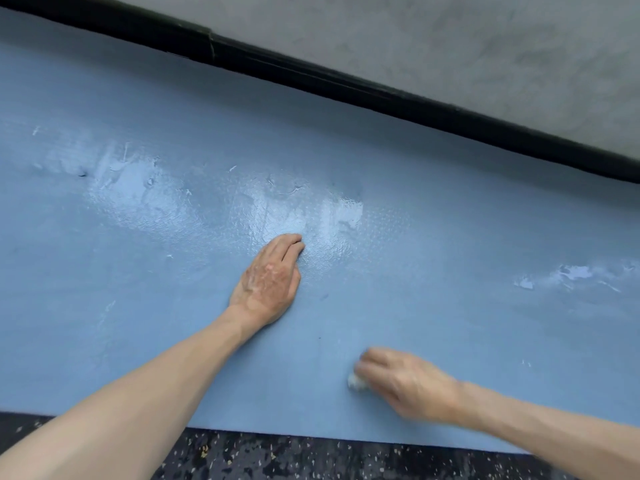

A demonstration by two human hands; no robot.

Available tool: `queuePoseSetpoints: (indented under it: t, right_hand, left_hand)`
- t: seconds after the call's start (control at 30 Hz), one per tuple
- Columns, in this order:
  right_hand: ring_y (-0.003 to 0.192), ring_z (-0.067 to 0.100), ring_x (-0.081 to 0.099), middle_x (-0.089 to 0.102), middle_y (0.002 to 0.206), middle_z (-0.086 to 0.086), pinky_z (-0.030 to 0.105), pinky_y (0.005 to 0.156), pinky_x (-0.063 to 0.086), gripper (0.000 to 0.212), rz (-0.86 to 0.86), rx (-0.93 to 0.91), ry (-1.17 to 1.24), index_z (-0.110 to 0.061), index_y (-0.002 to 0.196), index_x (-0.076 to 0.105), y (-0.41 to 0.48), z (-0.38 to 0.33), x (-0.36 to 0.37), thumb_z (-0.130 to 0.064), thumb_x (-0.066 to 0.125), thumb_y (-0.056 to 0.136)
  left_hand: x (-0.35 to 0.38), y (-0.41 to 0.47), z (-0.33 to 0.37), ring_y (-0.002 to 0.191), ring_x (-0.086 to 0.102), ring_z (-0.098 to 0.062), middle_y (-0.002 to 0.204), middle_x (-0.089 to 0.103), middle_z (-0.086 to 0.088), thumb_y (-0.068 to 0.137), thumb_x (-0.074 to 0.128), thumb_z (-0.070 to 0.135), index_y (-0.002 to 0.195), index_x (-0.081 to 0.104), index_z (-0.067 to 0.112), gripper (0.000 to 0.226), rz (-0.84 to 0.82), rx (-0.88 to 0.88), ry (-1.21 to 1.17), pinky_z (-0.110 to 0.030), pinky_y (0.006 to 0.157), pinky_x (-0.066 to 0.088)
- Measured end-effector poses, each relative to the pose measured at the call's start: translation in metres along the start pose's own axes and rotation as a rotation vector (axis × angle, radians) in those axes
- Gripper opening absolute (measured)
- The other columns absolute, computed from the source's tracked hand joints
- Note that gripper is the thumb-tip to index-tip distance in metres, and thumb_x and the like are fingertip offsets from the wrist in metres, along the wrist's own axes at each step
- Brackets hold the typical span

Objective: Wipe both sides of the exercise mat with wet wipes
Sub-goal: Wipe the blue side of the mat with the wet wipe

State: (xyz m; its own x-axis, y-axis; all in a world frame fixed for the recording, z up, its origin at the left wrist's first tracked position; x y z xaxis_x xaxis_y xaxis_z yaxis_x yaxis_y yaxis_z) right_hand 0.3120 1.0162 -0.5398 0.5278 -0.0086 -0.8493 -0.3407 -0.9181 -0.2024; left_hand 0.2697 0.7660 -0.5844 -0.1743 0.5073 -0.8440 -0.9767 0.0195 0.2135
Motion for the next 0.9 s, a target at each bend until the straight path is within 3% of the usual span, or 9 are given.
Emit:
queuePoseSetpoints:
  t: [0.1,0.2,0.3,0.43,0.6,0.73,0.9]
  right_hand:
    - [0.070,0.031,0.054,0.052,0.087,0.009,0.041,0.058,0.048,0.031,0.258,0.170,-0.056,-0.007,0.090,0.056,0.047,0.038,-0.030,-0.028,0.034,0.099]
    - [0.071,0.034,0.055,0.053,0.089,0.009,0.043,0.060,0.051,0.011,0.389,0.338,-0.080,-0.005,0.092,0.058,0.078,0.068,-0.054,-0.011,0.049,0.093]
    - [0.071,0.033,0.054,0.053,0.088,0.009,0.043,0.060,0.049,0.009,0.424,0.378,-0.060,-0.003,0.091,0.058,0.083,0.065,-0.052,-0.010,0.054,0.095]
    - [0.070,0.025,0.052,0.050,0.088,0.003,0.037,0.060,0.048,0.006,0.286,0.198,0.009,-0.019,0.095,0.052,0.045,0.019,-0.018,-0.013,0.051,0.098]
    - [0.072,0.023,0.051,0.052,0.092,0.005,0.037,0.060,0.047,0.013,0.143,0.108,0.000,-0.007,0.096,0.057,0.024,0.009,-0.005,-0.012,0.045,0.097]
    - [0.068,0.029,0.052,0.052,0.087,0.007,0.036,0.054,0.047,0.011,0.272,0.182,-0.066,-0.013,0.091,0.057,0.069,0.044,-0.036,-0.009,0.046,0.092]
    - [0.070,0.036,0.053,0.053,0.087,0.013,0.038,0.056,0.044,0.014,0.473,0.476,-0.118,-0.002,0.081,0.055,0.120,0.090,-0.079,-0.009,0.055,0.093]
  left_hand:
    - [0.000,-0.001,-0.001,0.125,0.047,-0.023,0.132,0.054,-0.007,0.086,0.056,0.001,0.125,0.056,0.003,0.039,-0.005,-0.010,0.011,-0.031,0.111,0.034]
    - [-0.001,-0.002,-0.001,0.126,0.046,-0.023,0.132,0.054,-0.007,0.087,0.056,0.001,0.125,0.056,0.002,0.039,-0.007,-0.011,0.010,-0.031,0.111,0.033]
    - [-0.002,-0.002,-0.002,0.126,0.047,-0.024,0.132,0.054,-0.008,0.087,0.056,0.001,0.126,0.056,0.002,0.040,-0.016,-0.002,0.005,-0.032,0.112,0.033]
    - [-0.002,-0.003,-0.003,0.125,0.049,-0.026,0.132,0.054,-0.009,0.085,0.055,0.001,0.126,0.056,0.001,0.041,-0.020,-0.004,0.003,-0.031,0.112,0.033]
    - [0.000,-0.002,-0.001,0.124,0.049,-0.025,0.132,0.054,-0.009,0.089,0.039,0.011,0.126,0.056,0.002,0.041,-0.026,0.003,0.019,-0.033,0.111,0.036]
    - [0.001,-0.001,-0.002,0.126,0.048,-0.026,0.133,0.054,-0.009,0.089,0.035,0.015,0.127,0.055,0.002,0.045,-0.040,0.000,0.026,-0.037,0.111,0.038]
    - [-0.001,-0.001,-0.002,0.127,0.048,-0.026,0.135,0.053,-0.009,0.090,0.038,0.013,0.128,0.054,0.002,0.043,-0.055,-0.007,0.025,-0.038,0.112,0.038]
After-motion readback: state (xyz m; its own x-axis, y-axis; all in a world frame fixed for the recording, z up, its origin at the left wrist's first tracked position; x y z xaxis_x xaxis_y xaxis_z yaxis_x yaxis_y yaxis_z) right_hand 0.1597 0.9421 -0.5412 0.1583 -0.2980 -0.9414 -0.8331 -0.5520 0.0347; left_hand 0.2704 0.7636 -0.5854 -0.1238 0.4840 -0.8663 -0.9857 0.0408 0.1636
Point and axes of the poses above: each hand's wrist, its own y-axis towards the middle knuckle, its own x-axis out of the palm, z = x × y, the point moved 3 cm from there along y, towards the middle knuckle
